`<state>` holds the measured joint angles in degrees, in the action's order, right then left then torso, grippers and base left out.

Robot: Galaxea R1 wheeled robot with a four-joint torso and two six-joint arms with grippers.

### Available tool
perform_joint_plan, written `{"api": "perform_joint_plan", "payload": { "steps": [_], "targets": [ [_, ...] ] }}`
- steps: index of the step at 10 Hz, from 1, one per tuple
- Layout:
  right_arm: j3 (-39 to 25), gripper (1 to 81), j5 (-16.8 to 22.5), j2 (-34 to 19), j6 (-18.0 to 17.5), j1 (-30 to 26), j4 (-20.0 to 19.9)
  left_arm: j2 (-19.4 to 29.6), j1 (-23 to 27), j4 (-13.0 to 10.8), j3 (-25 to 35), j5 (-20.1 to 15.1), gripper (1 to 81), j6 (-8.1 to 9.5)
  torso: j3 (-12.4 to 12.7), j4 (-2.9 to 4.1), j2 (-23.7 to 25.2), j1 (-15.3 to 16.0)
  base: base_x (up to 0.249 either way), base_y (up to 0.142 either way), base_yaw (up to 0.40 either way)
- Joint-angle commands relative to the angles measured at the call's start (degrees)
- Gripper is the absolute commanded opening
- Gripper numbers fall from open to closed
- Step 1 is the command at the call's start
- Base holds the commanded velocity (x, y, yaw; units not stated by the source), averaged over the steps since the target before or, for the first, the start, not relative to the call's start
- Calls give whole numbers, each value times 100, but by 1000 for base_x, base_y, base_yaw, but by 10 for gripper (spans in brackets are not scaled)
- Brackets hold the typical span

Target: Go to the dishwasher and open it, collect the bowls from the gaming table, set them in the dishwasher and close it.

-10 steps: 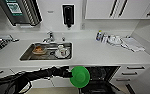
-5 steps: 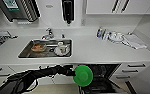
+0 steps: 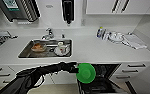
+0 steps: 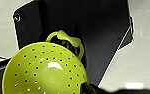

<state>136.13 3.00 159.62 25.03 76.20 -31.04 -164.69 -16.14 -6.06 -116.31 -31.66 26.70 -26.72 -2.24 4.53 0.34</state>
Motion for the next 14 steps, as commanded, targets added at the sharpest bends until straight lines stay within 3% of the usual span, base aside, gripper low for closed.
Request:
{"api": "perform_joint_plan", "payload": {
  "steps": [1, 4, 7, 12, 13, 14],
  "targets": [
    [-35, 10, 491, -95, 20, -110, 19, -406, 976, -61, -216, -148, 10, -33, 0, 0, 0, 0, 0, 0, 0],
    [-35, 10, 482, -86, 20, -118, 19, -793, 1047, -229, -604, -148, 10, -33, 0, 0, 0, 0, 0, 0, 0],
    [-26, 10, 482, -68, 20, -118, 19, -1074, 1117, -369, -612, -148, 10, -33, 0, 0, 0, 0, 0, 0, 0],
    [-17, 10, 482, -51, 20, -118, 27, -1171, 1187, -440, -700, -130, 10, -68, 0, 0, 0, 2, 0, 0, 0],
    [-9, 10, 482, -33, 20, -109, 28, -1189, 1293, -431, -683, -112, 811, -68, 0, 0, 0, 2, 0, 0, 0],
    [35, 10, 482, 1, 20, -118, 19, -1224, 1302, -431, -691, -130, 811, -68, 0, 2, 0, 2, 0, 0, 0]
  ]
}}
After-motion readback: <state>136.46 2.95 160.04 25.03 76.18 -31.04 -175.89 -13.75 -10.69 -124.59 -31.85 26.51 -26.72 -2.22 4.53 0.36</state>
